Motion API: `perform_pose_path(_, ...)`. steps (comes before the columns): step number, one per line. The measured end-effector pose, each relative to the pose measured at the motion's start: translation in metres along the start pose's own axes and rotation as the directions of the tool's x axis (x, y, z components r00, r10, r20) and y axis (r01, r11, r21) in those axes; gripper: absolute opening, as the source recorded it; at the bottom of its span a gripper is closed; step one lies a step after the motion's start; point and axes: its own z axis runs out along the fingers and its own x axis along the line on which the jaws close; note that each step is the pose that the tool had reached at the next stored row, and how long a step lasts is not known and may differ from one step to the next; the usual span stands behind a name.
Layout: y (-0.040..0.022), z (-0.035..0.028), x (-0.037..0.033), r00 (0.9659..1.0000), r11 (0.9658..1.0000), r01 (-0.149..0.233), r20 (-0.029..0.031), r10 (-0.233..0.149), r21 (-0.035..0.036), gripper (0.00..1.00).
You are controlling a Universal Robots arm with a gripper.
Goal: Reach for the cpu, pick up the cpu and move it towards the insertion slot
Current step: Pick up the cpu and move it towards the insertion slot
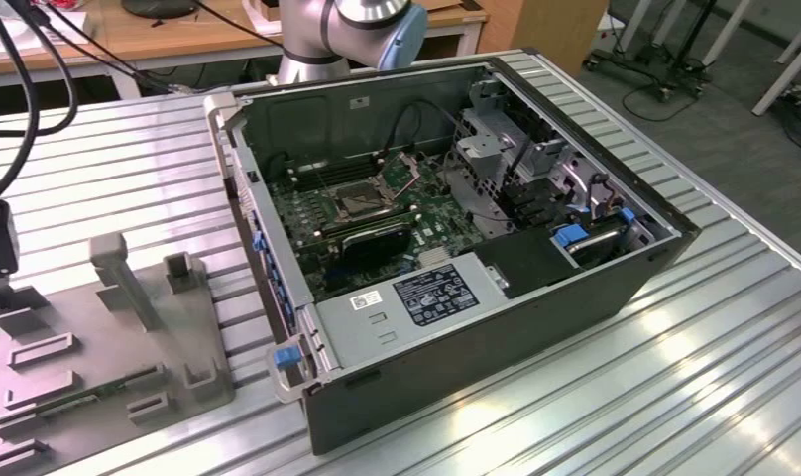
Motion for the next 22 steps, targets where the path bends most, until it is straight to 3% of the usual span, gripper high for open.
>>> perform_pose_path(9, 0.0008, -0.0152, -0.0001, 1.0, 1.0, 0.0, -0.0001, 0.0, 0.0001, 0.55)
perform_pose_path(22, 0.001, -0.0194, -0.0001, 1.0, 1.0, 0.0, -0.0001, 0.0, -0.0009, 0.55)
